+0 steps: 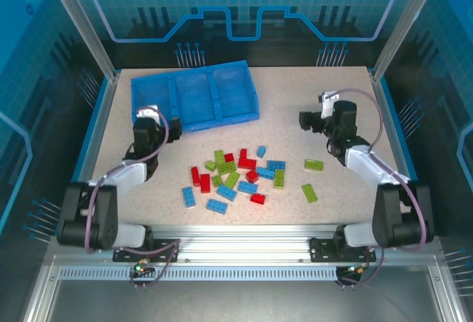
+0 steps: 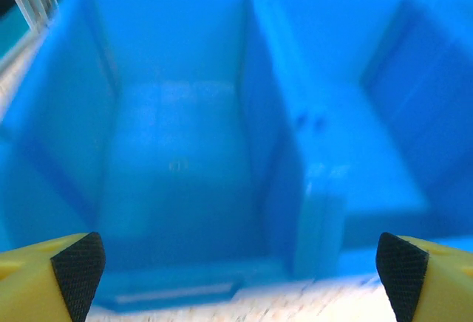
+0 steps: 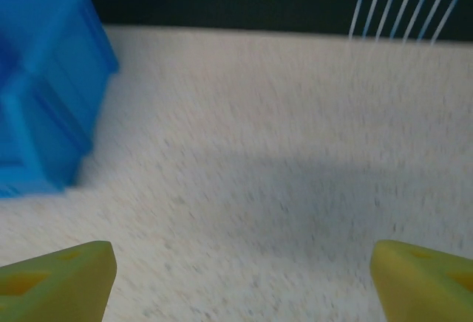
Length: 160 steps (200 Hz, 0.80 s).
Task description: Sort the legos into containers by color
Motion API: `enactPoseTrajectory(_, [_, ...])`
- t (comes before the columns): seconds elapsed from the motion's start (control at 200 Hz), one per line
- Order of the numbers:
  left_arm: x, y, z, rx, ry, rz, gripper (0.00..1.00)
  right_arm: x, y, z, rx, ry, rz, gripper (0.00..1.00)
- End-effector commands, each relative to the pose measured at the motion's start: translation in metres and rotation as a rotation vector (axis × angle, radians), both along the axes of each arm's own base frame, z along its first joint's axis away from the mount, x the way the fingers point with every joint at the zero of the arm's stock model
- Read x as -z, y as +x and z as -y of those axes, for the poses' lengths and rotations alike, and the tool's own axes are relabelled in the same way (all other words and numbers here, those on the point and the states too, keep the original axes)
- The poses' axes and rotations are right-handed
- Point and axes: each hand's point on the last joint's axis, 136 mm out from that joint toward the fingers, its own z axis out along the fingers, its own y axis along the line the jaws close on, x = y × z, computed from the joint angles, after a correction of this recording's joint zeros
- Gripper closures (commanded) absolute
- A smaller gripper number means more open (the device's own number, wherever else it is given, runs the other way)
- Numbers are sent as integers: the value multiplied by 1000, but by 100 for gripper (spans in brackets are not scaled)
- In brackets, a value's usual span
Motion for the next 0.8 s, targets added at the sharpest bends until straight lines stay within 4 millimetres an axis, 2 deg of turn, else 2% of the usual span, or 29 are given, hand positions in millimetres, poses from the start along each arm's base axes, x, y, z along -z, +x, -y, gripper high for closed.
enactPoseTrajectory(0.0, [-8,-29,-4,-84,-133,-92,1,24,-29,-24,-17,30,-217,9])
enactPoseTrajectory(0.01, [-8,-31,-4,-92,-148,-96,1,27,-31,-26,-22,30,-234,9])
enactPoseTrajectory(0.035, [-12,-36,-5,-111,-173,-89,1,19,-28,-34,-38,41,-239,9])
enactPoseTrajectory(0.175, [-23,-57,-1,-123,-243,-86,1,11,-17,-85,-148,-4,-290,8])
enactPoseTrajectory(0.26, [-21,-68,-3,-144,-248,-112,1,16,-5,-114,-185,-29,-336,9])
enactPoseTrajectory(0.39, [-18,-77,-3,-158,-258,-151,1,30,19,-146,-186,-51,-428,13])
enactPoseTrajectory(0.525, [-12,-82,-1,-163,-276,-186,1,48,39,-161,-156,-38,-455,15])
enactPoseTrajectory(0.795, [-1,-83,4,-146,-305,-212,1,80,63,-177,-147,-37,-489,16])
